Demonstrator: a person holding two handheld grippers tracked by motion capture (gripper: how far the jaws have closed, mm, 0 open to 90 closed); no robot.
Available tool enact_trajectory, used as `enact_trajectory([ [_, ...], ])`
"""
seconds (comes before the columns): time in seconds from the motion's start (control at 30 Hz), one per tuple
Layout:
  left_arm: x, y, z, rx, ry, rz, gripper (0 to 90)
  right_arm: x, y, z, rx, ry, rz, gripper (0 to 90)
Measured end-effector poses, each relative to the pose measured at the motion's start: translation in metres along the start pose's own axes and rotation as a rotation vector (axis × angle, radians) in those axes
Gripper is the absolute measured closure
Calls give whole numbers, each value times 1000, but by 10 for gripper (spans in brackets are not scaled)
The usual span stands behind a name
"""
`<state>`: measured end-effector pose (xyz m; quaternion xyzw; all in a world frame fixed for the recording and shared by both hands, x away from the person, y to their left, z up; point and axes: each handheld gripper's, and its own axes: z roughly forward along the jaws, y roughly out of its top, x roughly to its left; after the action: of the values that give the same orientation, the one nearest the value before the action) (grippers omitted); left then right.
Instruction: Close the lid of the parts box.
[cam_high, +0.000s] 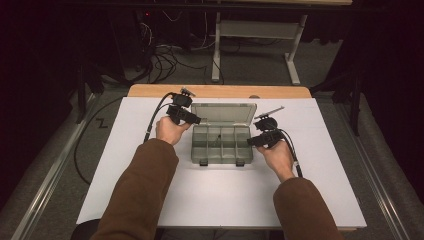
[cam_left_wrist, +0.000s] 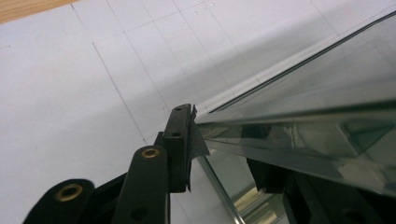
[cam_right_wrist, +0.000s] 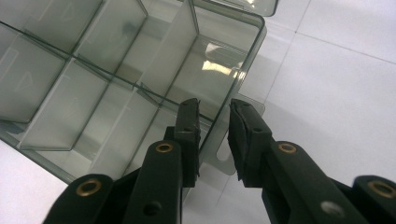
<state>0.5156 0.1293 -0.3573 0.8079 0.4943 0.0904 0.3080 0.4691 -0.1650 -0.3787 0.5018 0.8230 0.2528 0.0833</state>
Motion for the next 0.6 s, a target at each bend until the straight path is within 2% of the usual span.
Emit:
enact_trajectory([
  [0.17,0,-1,-3,-8,-7,0,638,0,0,0,-2,-2,-6,749],
  [0.6,-2,-2,-8,-4,-3,31,643,0,0,0,-11,-2,-33,745],
])
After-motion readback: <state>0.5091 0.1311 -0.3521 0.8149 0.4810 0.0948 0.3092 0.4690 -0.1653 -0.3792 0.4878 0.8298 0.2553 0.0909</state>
